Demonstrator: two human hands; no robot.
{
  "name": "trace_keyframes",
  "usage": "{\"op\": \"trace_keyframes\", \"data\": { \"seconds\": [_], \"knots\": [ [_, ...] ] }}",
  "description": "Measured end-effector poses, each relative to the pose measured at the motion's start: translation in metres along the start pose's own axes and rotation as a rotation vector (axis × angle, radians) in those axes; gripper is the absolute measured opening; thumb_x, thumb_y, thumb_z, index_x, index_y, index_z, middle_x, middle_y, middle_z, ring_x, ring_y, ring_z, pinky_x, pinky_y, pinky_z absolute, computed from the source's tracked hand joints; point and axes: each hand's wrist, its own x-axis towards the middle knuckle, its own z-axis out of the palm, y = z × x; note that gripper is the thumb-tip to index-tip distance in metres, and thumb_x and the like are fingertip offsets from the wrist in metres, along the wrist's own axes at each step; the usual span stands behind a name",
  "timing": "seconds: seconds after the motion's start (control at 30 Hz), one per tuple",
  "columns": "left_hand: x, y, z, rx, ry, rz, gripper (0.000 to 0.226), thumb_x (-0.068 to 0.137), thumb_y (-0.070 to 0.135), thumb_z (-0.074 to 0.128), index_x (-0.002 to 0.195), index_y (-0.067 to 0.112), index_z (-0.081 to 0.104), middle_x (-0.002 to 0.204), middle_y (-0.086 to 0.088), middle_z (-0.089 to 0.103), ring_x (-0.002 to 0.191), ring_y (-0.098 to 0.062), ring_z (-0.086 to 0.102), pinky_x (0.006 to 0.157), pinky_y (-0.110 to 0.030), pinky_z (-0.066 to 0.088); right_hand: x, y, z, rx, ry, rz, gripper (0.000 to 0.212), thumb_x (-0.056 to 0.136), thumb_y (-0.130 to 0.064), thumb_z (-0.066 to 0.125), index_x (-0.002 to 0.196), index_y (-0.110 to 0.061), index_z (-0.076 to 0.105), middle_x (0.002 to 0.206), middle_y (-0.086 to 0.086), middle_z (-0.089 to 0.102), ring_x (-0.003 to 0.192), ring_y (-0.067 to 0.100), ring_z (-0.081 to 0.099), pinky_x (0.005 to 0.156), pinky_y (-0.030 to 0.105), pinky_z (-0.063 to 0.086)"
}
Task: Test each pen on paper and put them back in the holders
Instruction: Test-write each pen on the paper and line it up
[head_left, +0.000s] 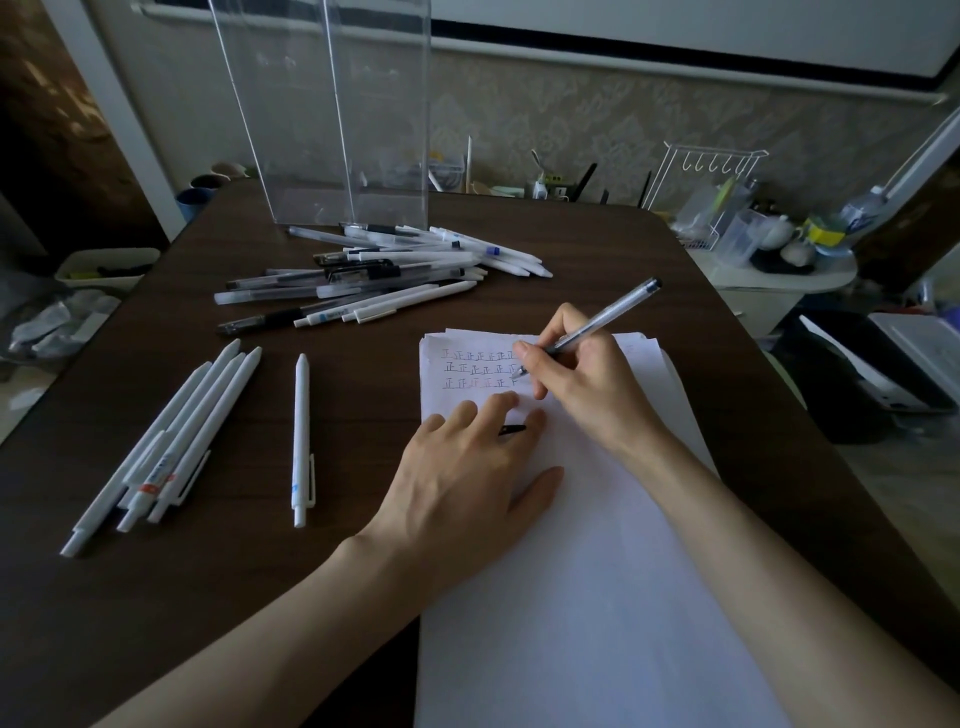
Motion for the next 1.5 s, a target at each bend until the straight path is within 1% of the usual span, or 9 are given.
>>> {"op": "trace_keyframes", "data": {
  "seconds": [0.37,0.5,0.67,0.77,0.93,1.1,1.23,1.37,1.5],
  "knots": [
    [-0.001,0.0,-0.003,-0.046,0.003,0.013,0.047,0.086,0.048,0.036,0.11,0.019,0.063,0.111,-0.006,0.059,0.077,-0.026,0.06,0.059,-0.033,0.047,-0.001,-0.002,-0.001,-0.054,0.042,0.017,0.021,0.09,-0.013,0.058,0.075,-0.008,0.043,0.05,-0.004,0.05,0.048,0.007,0.047,0.058,0.029,0.042],
    [0.0,0.001,-0.012,-0.309,0.028,-0.012,0.021,0.086,0.019,0.043,0.106,0.022,0.046,0.104,-0.003,0.046,0.063,-0.021,0.05,0.053,-0.026,0.033,0.001,-0.005,-0.003,0.154,0.121,0.013,0.024,0.089,-0.016,0.063,0.073,-0.013,0.046,0.049,-0.001,0.049,0.047,0.008,0.045,0.054,0.018,0.04],
    [0.003,-0.007,-0.009,-0.525,0.033,-0.141,0.047,0.089,-0.007,0.034,0.128,0.016,0.024,0.105,-0.003,0.045,0.082,-0.008,0.051,0.071,-0.01,0.033,-0.001,-0.005,-0.008,0.311,0.196,0.004,0.018,0.093,-0.015,0.058,0.076,-0.013,0.052,0.051,-0.005,0.052,0.05,0.007,0.047,0.05,0.018,0.036],
    [0.007,-0.014,-0.008,-0.607,0.085,-0.218,0.037,0.094,0.003,0.045,0.127,0.01,0.029,0.1,-0.001,0.057,0.074,-0.001,0.054,0.064,-0.008,0.039,-0.003,-0.008,-0.008,0.466,0.128,0.027,0.02,0.089,-0.024,0.052,0.075,-0.01,0.054,0.052,0.0,0.055,0.049,0.011,0.05,0.048,0.022,0.036],
    [0.009,-0.019,-0.01,-0.508,0.185,-0.268,0.021,0.09,0.031,0.058,0.092,0.01,0.057,0.078,0.0,0.064,0.065,-0.02,0.055,0.065,-0.035,0.045,-0.009,-0.015,-0.006,0.603,-0.045,0.015,0.018,0.085,-0.015,0.05,0.069,-0.007,0.044,0.048,-0.001,0.051,0.043,0.013,0.047,0.046,0.022,0.034],
    [0.007,-0.018,-0.011,-0.455,0.21,-0.196,0.014,0.089,0.032,0.06,0.086,0.018,0.058,0.062,0.011,0.049,0.049,-0.009,0.041,0.054,-0.028,0.038,-0.013,-0.016,-0.002,0.544,-0.047,-0.002,0.019,0.084,-0.016,0.053,0.067,-0.01,0.046,0.048,-0.001,0.051,0.045,0.015,0.045,0.05,0.028,0.031],
    [0.009,-0.019,-0.01,-0.437,0.223,-0.201,0.017,0.089,0.03,0.06,0.095,0.014,0.063,0.069,0.009,0.053,0.057,-0.014,0.045,0.058,-0.032,0.042,-0.013,-0.016,-0.006,0.562,0.017,-0.01,0.023,0.084,-0.017,0.053,0.062,-0.015,0.048,0.046,0.0,0.048,0.043,0.016,0.042,0.048,0.027,0.029],
    [0.009,-0.018,-0.01,-0.399,0.249,-0.104,0.027,0.091,0.031,0.053,0.106,0.011,0.065,0.085,-0.002,0.067,0.074,-0.023,0.061,0.062,-0.037,0.049,-0.016,-0.018,-0.002,0.44,-0.097,0.007,0.022,0.083,-0.02,0.059,0.068,-0.007,0.05,0.047,0.002,0.048,0.047,0.015,0.041,0.049,0.022,0.033],
    [0.008,-0.016,-0.009,-0.32,0.311,-0.023,0.035,0.094,0.032,0.035,0.084,0.007,0.057,0.069,0.005,0.05,0.06,-0.012,0.042,0.052,-0.025,0.032,-0.017,-0.022,0.002,0.478,-0.101,0.023,0.022,0.081,-0.019,0.063,0.066,-0.008,0.052,0.049,0.005,0.047,0.047,0.015,0.041,0.051,0.023,0.034]
  ]
}}
